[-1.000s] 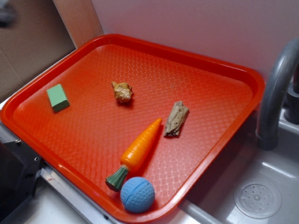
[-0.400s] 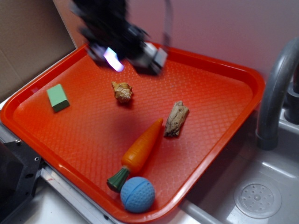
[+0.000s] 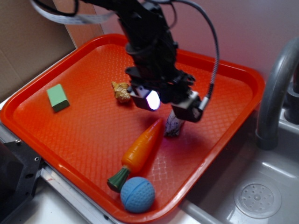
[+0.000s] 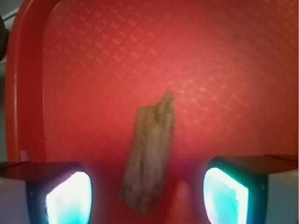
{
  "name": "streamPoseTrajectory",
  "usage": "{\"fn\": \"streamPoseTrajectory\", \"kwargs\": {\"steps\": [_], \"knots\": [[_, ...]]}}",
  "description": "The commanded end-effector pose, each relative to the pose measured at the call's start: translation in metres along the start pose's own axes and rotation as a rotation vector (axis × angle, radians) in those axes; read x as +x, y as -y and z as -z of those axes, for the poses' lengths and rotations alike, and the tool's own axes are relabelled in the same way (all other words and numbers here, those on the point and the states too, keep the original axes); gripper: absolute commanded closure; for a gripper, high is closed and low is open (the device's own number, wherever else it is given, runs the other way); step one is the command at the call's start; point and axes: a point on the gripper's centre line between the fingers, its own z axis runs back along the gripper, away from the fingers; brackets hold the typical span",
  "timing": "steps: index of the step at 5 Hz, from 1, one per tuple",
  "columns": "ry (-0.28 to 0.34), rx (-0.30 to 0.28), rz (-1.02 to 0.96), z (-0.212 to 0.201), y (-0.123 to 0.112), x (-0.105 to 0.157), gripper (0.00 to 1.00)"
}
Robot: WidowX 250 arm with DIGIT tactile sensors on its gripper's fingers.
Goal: Grab the wood chip.
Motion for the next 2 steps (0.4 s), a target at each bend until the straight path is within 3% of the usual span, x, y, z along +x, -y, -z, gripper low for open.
{"fn": "streamPoseTrajectory", "kwargs": {"steps": [1,2], "knots": [[0.052,0.074,0.035,0.0117,0.0198,0.01,0.0],[0.042,0.102,0.008,0.0169,0.0129,0.0145,0.18]]}}
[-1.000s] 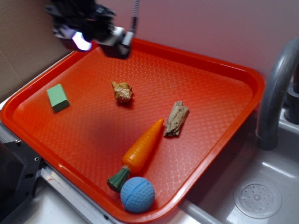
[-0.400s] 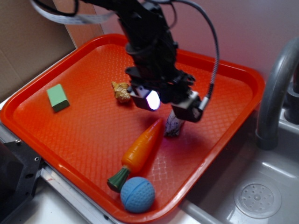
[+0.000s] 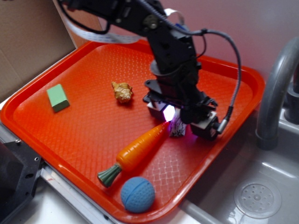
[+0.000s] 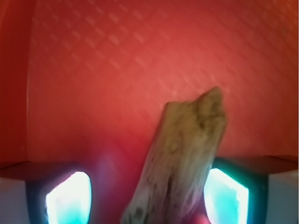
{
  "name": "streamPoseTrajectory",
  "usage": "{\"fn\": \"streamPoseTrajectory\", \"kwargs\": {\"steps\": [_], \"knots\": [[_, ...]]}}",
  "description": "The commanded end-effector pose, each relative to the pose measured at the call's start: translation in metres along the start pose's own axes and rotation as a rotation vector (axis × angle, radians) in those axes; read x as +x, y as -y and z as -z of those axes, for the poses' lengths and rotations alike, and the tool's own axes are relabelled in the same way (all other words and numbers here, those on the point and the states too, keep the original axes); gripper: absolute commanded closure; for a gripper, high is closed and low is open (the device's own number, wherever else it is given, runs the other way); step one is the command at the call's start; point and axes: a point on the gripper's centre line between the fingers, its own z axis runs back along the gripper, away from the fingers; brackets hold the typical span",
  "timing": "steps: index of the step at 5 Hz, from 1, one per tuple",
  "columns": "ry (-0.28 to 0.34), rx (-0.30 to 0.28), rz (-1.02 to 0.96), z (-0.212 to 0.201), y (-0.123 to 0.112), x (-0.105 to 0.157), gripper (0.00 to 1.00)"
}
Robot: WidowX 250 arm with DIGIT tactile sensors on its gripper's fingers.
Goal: Grab the wood chip.
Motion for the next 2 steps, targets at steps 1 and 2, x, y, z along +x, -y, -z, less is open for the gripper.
{"fn": "streamPoseTrajectory", "kwargs": {"steps": [1,2], "knots": [[-0.026,0.005,-0.051,-0.0021,-0.0054,0.0105,1.0],[-0.028,0.003,-0.048,-0.0044,-0.0076,0.0097,1.0]]}}
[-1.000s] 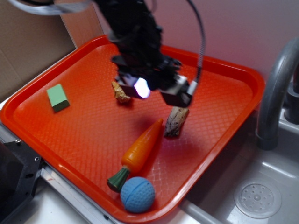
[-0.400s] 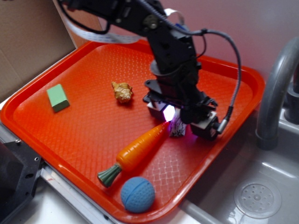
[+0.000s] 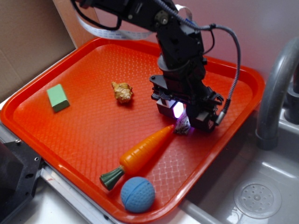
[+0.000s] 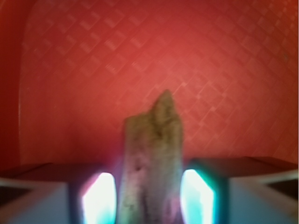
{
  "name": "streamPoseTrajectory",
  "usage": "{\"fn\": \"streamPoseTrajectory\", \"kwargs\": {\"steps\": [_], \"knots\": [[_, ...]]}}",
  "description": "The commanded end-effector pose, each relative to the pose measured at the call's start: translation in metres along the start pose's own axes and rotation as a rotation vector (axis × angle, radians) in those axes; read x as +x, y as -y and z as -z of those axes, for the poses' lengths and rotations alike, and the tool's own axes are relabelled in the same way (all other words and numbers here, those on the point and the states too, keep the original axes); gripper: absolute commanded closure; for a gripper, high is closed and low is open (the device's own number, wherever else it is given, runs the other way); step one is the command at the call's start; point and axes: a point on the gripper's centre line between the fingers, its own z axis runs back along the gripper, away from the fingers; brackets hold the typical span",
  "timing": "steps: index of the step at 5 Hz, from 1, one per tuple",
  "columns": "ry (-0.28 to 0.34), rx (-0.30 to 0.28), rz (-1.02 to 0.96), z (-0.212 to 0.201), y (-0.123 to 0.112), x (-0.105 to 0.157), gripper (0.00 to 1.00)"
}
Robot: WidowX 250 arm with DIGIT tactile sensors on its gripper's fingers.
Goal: Grab the wood chip.
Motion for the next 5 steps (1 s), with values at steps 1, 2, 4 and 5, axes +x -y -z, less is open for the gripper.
{"fn": "streamPoseTrajectory", "kwargs": {"steps": [1,2,4,5], "knots": [[0.008,0.008,-0.033,-0.019,-0.014,0.002,1.0],[0.045,-0.025,-0.043,-0.051,-0.042,0.014,1.0],[0.081,-0.049,-0.139,-0.13,-0.138,0.036,1.0],[0.13,-0.016,-0.126,-0.184,-0.164,0.033,1.0]]}}
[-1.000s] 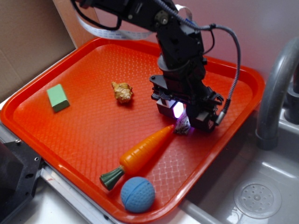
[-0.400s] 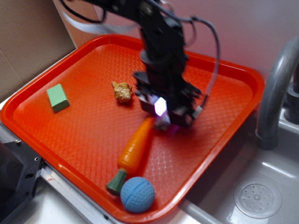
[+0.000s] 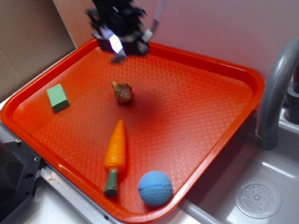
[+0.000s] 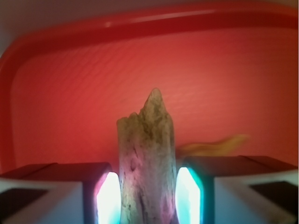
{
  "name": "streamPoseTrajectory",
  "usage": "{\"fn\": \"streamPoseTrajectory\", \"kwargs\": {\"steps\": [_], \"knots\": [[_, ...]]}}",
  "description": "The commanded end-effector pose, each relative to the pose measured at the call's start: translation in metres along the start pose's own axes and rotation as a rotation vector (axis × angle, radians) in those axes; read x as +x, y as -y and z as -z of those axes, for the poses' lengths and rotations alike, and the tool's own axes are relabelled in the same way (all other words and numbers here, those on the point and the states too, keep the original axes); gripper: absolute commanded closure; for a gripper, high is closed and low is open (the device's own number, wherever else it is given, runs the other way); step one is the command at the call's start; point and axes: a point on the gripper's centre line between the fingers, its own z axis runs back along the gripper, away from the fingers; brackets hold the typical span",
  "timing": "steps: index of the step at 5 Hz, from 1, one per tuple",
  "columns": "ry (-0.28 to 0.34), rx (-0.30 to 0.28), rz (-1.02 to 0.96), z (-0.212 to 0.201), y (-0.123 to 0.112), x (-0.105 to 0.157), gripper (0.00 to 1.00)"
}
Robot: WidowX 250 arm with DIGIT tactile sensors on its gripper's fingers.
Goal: Grab the wood chip.
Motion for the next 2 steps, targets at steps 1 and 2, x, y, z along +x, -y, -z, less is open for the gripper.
{"fn": "streamPoseTrajectory", "kwargs": {"steps": [1,2], "knots": [[0.134,0.002,-0.01,-0.0965,-0.0331,0.0034,1.0],[0.133,0.034,0.005,-0.0884,-0.0277,0.0032,1.0]]}}
